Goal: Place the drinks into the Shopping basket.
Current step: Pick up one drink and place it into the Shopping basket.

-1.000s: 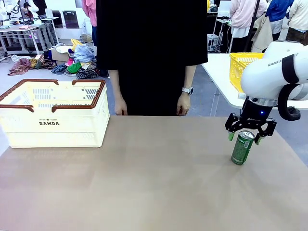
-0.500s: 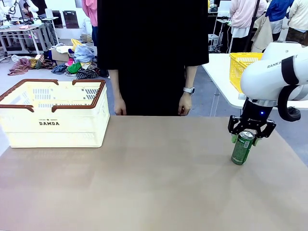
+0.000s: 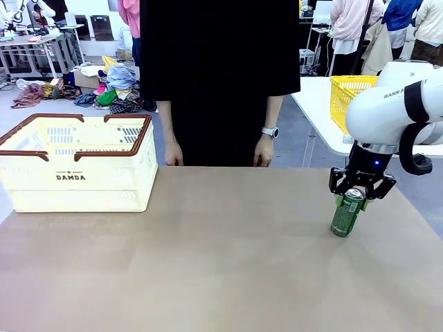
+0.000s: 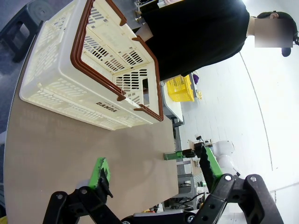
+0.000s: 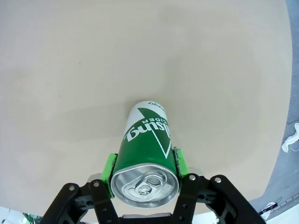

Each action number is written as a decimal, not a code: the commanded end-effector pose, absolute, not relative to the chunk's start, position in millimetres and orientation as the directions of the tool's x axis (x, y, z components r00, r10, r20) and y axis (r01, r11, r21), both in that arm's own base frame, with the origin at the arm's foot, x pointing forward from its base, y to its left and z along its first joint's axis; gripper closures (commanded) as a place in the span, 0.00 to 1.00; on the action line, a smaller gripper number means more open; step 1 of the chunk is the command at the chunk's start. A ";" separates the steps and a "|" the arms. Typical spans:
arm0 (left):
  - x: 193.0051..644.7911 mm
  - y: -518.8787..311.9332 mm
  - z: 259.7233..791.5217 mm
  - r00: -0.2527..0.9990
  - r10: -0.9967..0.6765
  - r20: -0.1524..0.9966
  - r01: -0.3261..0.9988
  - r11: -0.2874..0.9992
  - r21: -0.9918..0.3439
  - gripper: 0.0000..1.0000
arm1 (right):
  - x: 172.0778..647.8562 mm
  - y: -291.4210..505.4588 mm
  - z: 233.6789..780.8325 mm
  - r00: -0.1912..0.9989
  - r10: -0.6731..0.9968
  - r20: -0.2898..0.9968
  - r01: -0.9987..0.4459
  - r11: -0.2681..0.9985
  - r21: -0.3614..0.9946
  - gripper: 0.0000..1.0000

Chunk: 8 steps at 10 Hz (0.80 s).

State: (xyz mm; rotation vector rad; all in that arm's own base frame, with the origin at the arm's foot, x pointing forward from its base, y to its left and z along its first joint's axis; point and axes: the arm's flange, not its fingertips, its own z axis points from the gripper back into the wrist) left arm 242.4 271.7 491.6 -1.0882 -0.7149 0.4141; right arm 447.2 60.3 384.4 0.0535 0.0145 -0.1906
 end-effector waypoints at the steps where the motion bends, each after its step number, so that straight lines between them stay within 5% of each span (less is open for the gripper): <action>1: 242.0 272.5 493.6 0.704 0.631 0.326 0.053 0.411 -0.910 0.00 | 450.7 66.6 384.2 0.979 -0.199 -0.030 0.200 0.979 0.026 1.00; 4: 242.0 272.5 493.6 0.704 0.631 0.326 0.053 0.411 -0.910 0.00 | 445.2 79.6 458.2 0.991 -0.125 0.048 0.120 0.988 0.096 1.00; 8: 242.0 272.5 493.6 0.704 0.631 0.326 0.053 0.411 -0.910 0.00 | 430.0 222.5 540.1 0.951 0.287 0.117 -0.297 0.951 0.082 1.00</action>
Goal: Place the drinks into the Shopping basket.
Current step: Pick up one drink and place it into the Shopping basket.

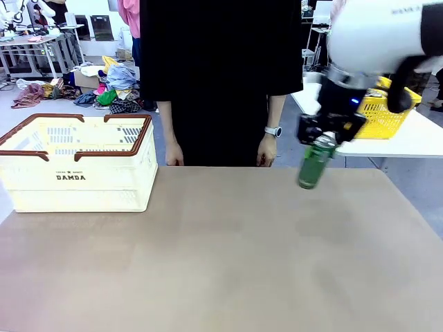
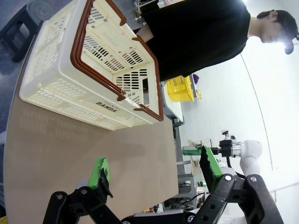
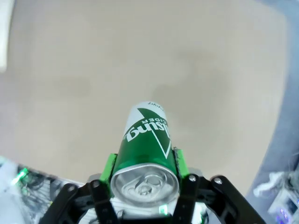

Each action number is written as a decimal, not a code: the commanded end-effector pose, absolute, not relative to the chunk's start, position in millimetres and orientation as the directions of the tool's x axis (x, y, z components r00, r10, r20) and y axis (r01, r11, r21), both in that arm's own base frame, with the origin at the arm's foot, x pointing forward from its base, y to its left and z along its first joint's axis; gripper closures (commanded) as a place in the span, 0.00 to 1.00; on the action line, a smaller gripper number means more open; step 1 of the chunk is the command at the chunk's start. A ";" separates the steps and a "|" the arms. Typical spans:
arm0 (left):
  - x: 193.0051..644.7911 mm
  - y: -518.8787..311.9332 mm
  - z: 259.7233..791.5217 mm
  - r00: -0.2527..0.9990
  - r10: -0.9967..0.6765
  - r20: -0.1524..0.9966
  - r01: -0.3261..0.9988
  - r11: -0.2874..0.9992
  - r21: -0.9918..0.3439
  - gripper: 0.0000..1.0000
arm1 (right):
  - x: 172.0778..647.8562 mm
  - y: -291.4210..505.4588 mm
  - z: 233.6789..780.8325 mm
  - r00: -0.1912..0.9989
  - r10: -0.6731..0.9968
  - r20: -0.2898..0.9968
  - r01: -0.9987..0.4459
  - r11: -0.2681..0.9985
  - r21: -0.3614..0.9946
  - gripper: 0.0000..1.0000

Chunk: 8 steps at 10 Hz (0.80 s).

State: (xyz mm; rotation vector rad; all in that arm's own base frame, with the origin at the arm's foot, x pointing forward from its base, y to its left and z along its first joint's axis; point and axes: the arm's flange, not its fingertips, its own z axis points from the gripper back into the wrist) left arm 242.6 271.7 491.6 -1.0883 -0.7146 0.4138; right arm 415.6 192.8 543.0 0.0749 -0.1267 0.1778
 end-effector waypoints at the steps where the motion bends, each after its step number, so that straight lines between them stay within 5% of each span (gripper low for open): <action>1: 242.0 272.5 493.6 0.704 0.631 0.326 0.053 0.411 -0.910 0.00 | 425.9 265.9 538.4 0.922 0.364 0.131 -0.374 0.926 0.060 1.00; 4: 242.0 272.5 493.6 0.704 0.631 0.326 0.053 0.411 -0.910 0.00 | 398.5 372.2 482.8 0.787 0.616 0.018 -0.616 0.786 0.048 1.00; 8: 242.0 272.5 493.6 0.704 0.631 0.326 0.053 0.411 -0.910 0.00 | 376.0 414.4 389.7 0.687 0.725 -0.050 -0.717 0.687 0.120 1.00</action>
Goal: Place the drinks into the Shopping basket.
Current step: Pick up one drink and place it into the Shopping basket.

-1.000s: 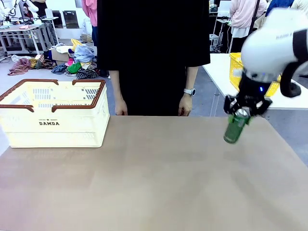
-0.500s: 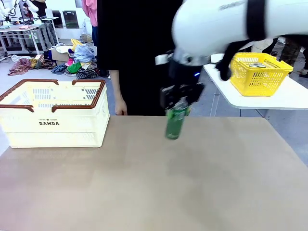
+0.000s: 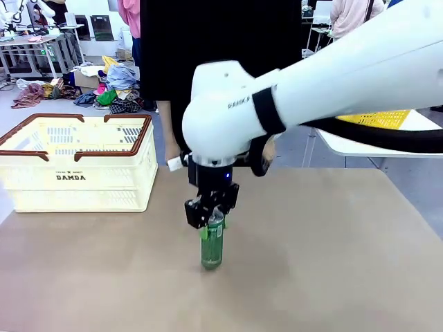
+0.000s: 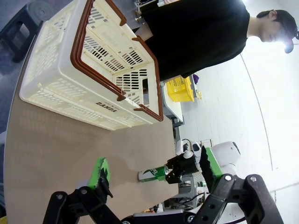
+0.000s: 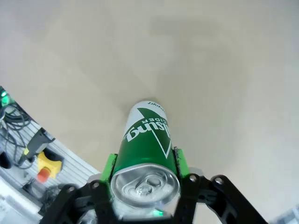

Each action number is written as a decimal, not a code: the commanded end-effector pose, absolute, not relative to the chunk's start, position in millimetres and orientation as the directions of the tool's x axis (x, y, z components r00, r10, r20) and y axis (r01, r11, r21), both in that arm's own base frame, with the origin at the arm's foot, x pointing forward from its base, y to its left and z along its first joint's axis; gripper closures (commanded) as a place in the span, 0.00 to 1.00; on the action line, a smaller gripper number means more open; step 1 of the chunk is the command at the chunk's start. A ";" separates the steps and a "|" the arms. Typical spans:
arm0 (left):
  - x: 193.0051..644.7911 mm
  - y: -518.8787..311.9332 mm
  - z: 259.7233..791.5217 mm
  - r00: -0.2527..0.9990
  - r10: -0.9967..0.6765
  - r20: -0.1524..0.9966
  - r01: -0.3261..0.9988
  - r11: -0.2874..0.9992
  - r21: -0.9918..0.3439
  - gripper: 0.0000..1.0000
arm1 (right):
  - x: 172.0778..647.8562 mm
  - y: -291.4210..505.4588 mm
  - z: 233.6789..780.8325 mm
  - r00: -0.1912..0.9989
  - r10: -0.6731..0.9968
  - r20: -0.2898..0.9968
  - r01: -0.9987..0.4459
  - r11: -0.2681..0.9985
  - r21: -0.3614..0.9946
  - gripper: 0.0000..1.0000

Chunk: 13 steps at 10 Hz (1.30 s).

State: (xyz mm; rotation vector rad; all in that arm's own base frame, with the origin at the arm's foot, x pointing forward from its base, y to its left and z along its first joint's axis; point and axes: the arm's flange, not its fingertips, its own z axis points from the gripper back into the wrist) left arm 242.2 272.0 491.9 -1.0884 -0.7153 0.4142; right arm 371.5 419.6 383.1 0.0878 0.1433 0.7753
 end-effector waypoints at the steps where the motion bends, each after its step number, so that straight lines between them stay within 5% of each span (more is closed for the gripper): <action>1: 242.0 272.5 493.6 0.704 0.631 0.326 0.053 0.411 -0.910 0.00 | 375.5 414.9 387.1 0.685 0.728 -0.010 -0.719 0.679 0.147 1.00; 9: 242.0 272.5 493.6 0.704 0.631 0.326 0.053 0.411 -0.910 0.00 | 372.7 409.6 385.5 0.693 0.708 0.139 -0.721 0.678 0.144 1.00; 10: 242.0 272.5 493.6 0.704 0.631 0.326 0.053 0.411 -0.910 0.00 | 372.6 409.5 386.2 0.694 0.707 0.133 -0.719 0.679 0.144 0.90; 12: 242.0 272.5 493.6 0.704 0.631 0.326 0.053 0.411 -0.910 0.00 | 371.8 407.1 388.2 0.709 0.696 0.110 -0.704 0.693 0.156 0.00; 13: 242.0 272.5 493.6 0.704 0.631 0.326 0.053 0.411 -0.910 0.00 | 372.2 406.0 392.1 0.713 0.693 0.105 -0.700 0.692 0.176 0.00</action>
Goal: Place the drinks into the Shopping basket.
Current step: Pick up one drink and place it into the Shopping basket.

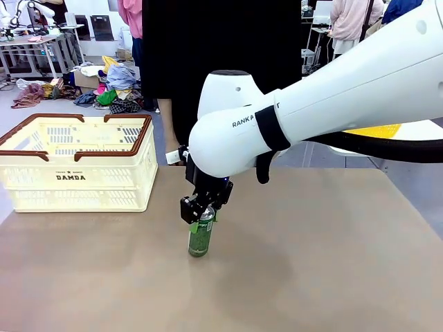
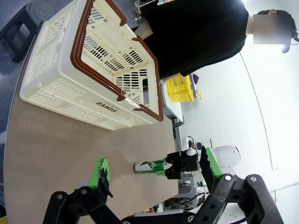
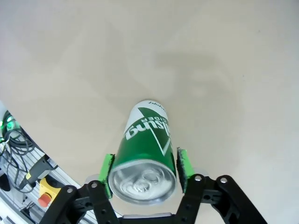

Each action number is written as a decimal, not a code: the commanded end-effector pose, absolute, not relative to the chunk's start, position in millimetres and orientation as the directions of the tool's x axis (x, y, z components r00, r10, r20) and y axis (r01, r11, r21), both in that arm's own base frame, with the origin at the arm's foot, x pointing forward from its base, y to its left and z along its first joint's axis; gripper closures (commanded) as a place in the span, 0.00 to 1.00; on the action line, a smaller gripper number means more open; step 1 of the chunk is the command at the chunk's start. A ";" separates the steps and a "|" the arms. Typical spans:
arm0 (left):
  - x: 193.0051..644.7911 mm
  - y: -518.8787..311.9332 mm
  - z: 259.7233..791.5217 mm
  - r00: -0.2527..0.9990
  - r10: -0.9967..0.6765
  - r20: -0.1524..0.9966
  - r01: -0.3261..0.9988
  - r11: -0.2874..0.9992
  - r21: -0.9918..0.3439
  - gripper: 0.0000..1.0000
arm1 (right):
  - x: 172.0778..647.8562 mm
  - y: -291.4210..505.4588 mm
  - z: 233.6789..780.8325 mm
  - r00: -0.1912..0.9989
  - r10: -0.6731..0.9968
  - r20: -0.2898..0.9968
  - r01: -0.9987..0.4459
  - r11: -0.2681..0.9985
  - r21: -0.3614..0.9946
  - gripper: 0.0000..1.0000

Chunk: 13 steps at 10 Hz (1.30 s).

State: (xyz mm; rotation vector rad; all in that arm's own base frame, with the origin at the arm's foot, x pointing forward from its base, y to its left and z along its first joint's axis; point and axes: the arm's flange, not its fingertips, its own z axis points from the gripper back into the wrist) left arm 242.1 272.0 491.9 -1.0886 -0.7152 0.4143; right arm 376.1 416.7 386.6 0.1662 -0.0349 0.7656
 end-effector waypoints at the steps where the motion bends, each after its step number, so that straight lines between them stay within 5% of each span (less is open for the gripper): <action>1: 242.0 272.5 493.6 0.704 0.631 0.326 0.053 0.411 -0.910 0.00 | 372.1 405.1 397.0 0.722 0.684 0.103 -0.689 0.700 0.188 0.00; 8: 242.0 272.5 493.6 0.704 0.631 0.326 0.053 0.411 -0.910 0.00 | 385.9 349.9 518.4 0.797 0.577 0.178 -0.596 0.705 0.384 0.00; 11: 242.0 272.5 493.6 0.704 0.631 0.326 0.053 0.411 -0.910 0.00 | 423.8 209.1 567.0 0.917 0.394 0.064 -0.361 0.750 0.554 0.00; 13: 242.0 272.5 493.6 0.704 0.631 0.326 0.053 0.411 -0.910 0.00 | 438.9 79.4 575.1 0.970 0.243 0.006 -0.169 0.656 0.736 0.00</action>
